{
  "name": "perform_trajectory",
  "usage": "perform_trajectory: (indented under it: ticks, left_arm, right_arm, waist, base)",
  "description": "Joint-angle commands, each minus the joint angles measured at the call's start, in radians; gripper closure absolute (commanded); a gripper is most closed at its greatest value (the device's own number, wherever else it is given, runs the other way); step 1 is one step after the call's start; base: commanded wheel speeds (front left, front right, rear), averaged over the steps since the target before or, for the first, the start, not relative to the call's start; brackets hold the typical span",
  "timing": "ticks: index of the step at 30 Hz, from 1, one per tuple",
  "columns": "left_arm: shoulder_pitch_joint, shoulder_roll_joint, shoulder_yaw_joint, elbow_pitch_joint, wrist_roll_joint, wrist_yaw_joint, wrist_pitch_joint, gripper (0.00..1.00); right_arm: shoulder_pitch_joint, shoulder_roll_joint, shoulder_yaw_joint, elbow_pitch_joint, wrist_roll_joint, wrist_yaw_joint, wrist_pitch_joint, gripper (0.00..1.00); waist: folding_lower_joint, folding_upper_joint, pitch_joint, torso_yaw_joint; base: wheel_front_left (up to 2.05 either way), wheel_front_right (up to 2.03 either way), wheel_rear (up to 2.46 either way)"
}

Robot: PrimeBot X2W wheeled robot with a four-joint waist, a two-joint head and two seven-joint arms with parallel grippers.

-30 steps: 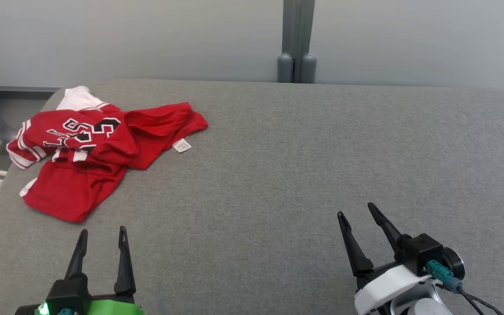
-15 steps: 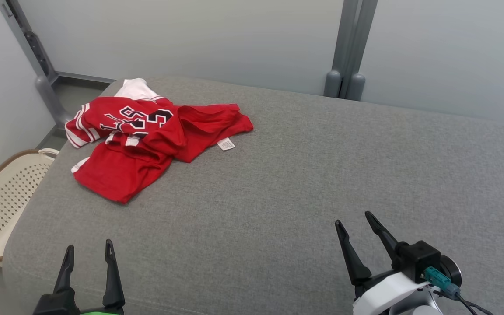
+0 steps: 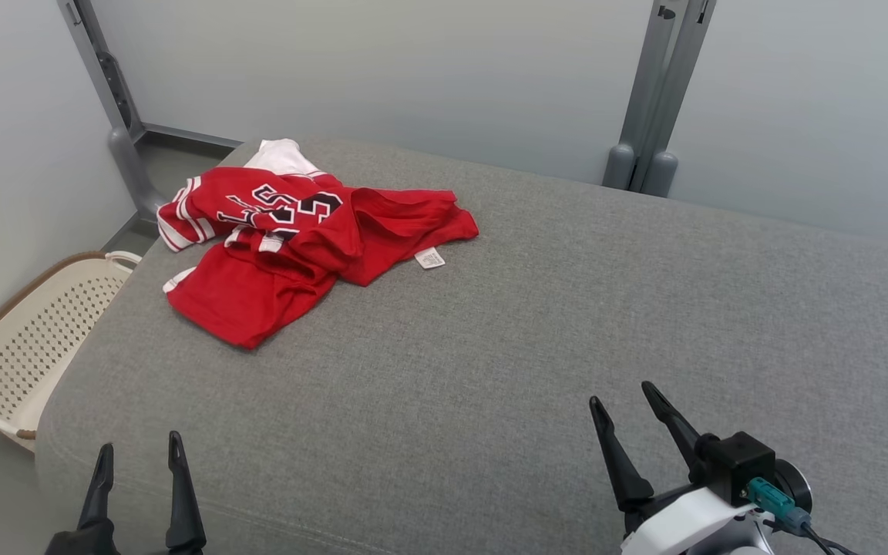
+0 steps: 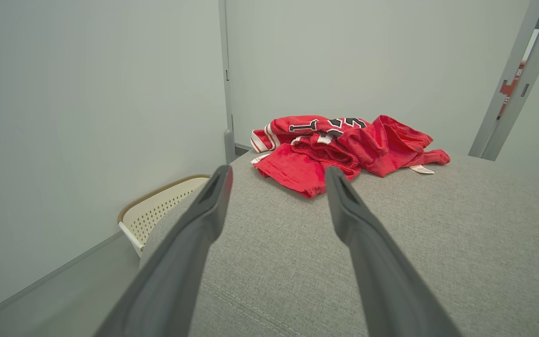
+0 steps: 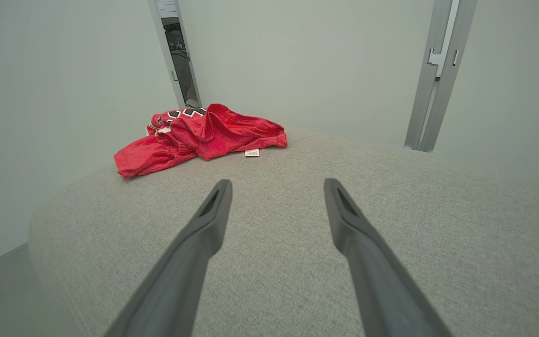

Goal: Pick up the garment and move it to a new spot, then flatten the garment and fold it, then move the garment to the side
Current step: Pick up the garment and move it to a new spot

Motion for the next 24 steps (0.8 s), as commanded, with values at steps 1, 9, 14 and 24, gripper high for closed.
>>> perform_trajectory:
  ticks: [1,9,14,24]
  left_arm:
    - [-0.004,0.005,0.009,-0.004,-0.008,0.003,-0.001,0.0]
    - [-0.111,0.005,0.02,-0.048,-0.008,0.001,-0.001,0.0]
    - [-0.239,0.005,0.047,-0.061,0.003,-0.027,-0.001,0.0]
    - [-0.667,0.094,0.048,0.194,-0.044,-0.117,0.013,0.0]
  right_arm:
    - [0.008,-0.004,-0.003,-0.001,-0.008,0.0,-0.003,0.0]
    - [-0.046,-0.004,-0.041,-0.016,-0.07,0.0,-0.003,0.0]
    - [-0.077,-0.004,-0.07,-0.023,-0.129,0.0,-0.003,0.0]
    - [-0.124,-0.049,-0.151,-0.082,-0.202,0.0,-0.003,0.0]
  waist:
    - [0.0,-0.0001,0.008,0.003]
    - [0.0,-0.0001,0.136,0.0]
    - [0.0,-0.0001,0.242,0.003]
    - [0.0,-0.0001,0.45,-0.016]
  base:
    - [0.0,0.0,0.0]
    - [0.0,0.0,0.0]
    - [0.0,0.0,0.0]
    - [0.0,0.0,0.0]
